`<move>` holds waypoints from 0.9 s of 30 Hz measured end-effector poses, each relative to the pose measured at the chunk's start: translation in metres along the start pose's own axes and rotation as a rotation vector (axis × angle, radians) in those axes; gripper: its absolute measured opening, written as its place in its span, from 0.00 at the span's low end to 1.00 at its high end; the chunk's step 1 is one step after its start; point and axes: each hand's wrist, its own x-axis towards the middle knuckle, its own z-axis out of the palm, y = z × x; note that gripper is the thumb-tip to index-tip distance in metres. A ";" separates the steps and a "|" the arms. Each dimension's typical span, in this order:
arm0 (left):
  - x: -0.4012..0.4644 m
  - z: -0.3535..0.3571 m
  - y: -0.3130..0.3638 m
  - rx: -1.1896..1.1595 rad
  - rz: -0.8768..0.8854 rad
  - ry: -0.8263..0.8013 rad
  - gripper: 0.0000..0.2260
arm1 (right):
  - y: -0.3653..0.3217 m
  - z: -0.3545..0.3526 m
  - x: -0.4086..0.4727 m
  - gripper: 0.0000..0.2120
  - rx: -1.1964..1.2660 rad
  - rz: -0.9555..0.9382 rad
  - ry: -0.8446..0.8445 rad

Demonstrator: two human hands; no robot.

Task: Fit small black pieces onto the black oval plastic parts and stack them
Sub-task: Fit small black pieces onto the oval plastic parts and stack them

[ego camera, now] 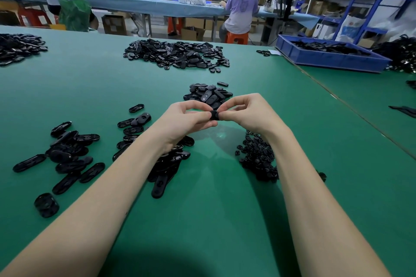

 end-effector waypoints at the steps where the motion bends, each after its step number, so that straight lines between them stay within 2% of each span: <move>1: 0.000 0.000 -0.001 0.038 0.017 0.004 0.04 | 0.000 0.001 0.000 0.03 -0.004 0.010 0.004; 6: 0.000 0.002 -0.003 0.195 0.103 0.052 0.04 | 0.001 0.004 0.003 0.03 0.015 0.098 0.062; 11: 0.000 0.006 -0.004 0.237 0.121 0.084 0.05 | 0.002 0.005 0.002 0.04 0.071 0.161 0.062; 18: 0.000 0.006 0.000 0.036 0.058 0.024 0.03 | 0.012 -0.006 -0.001 0.12 0.250 0.233 -0.070; 23: -0.001 0.004 -0.002 0.030 0.001 -0.053 0.04 | 0.019 -0.001 0.000 0.07 0.275 0.200 -0.137; 27: 0.000 0.005 -0.004 0.032 -0.005 -0.045 0.06 | 0.017 0.001 0.001 0.08 0.249 0.173 -0.162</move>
